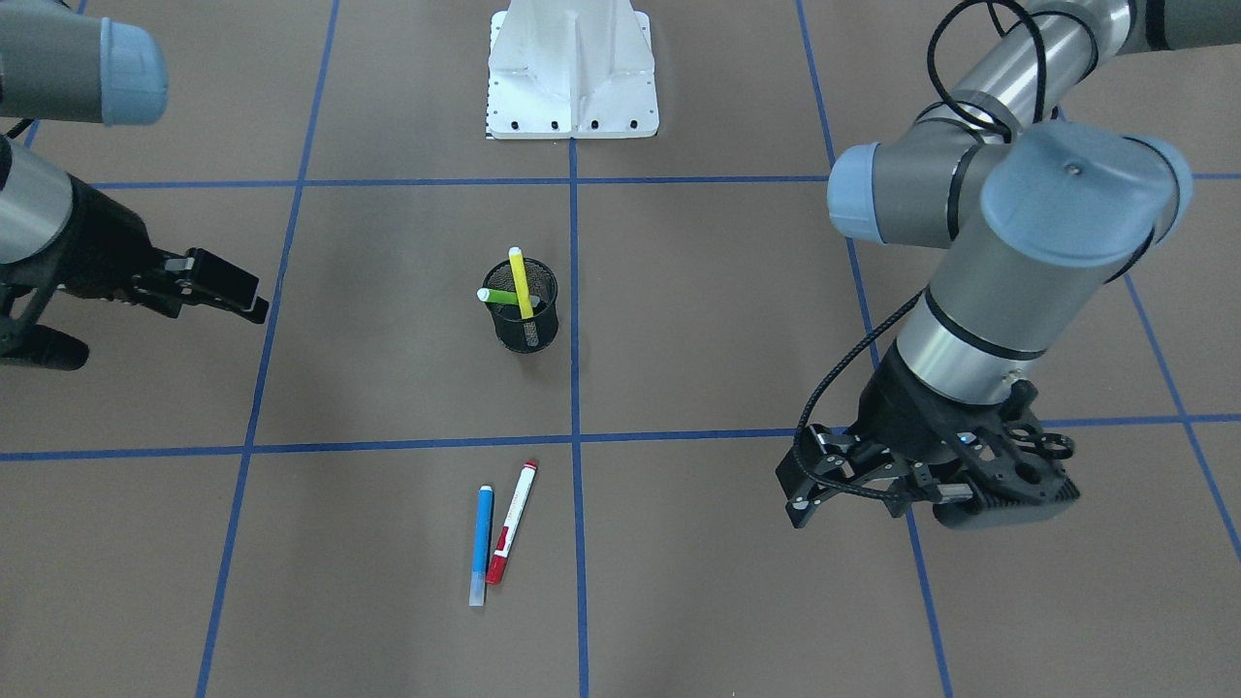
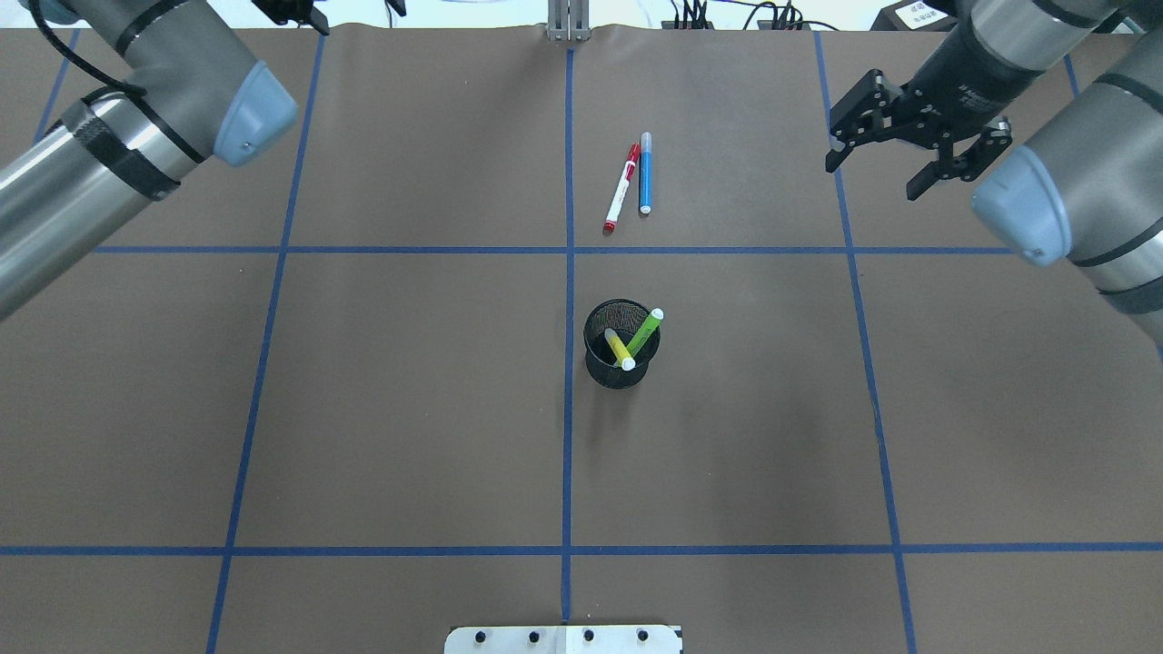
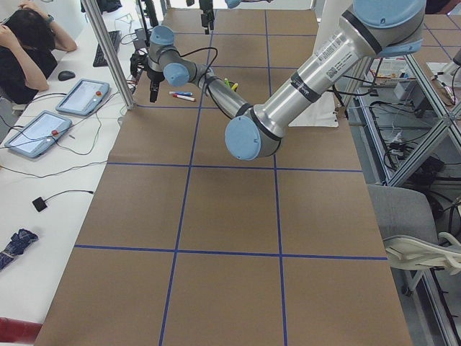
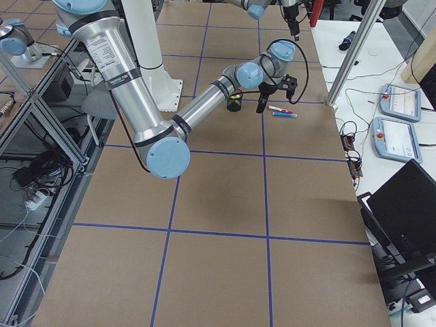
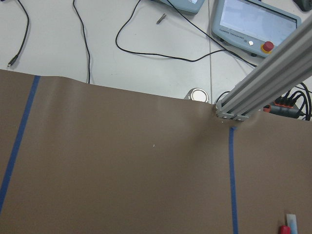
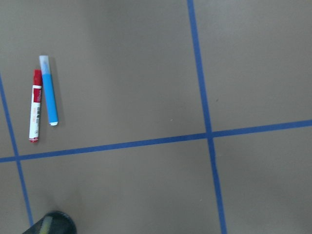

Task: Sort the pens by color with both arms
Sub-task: 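Withdraw the left arm while the right gripper moves toward the cup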

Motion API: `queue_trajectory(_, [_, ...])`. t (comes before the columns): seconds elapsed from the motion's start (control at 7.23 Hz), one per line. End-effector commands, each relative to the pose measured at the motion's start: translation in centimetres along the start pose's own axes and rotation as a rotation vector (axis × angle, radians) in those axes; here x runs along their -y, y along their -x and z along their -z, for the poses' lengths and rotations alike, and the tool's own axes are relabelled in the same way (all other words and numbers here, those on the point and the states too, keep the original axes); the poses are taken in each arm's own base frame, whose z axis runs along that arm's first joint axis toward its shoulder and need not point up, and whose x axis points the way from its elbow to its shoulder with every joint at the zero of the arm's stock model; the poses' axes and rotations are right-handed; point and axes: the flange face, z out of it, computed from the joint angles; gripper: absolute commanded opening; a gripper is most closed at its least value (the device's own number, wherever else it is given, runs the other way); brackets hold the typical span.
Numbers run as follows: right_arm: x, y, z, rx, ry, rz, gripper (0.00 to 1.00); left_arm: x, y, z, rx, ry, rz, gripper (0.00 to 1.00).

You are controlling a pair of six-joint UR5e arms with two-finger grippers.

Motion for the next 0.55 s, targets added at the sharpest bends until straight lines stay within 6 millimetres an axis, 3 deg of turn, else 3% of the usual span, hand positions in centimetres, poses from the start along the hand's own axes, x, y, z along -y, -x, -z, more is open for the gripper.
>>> queue_trajectory(0.0, [-2.0,5.0,-2.4,-0.011,0.025,-0.106,0.99,0.1,6.6,-0.4,-0.019,0.137,0.039,1.00])
queue_trajectory(0.14, [-2.4,6.7,-3.6,-0.020,0.040,-0.154,0.99,-0.8,9.7,-1.4,-0.007,0.166,0.043,1.00])
queue_trajectory(0.41, [-2.6,10.7,-6.1,-0.043,0.061,-0.213,0.99,-1.8,10.6,-0.8,-0.016,0.162,0.006,1.00])
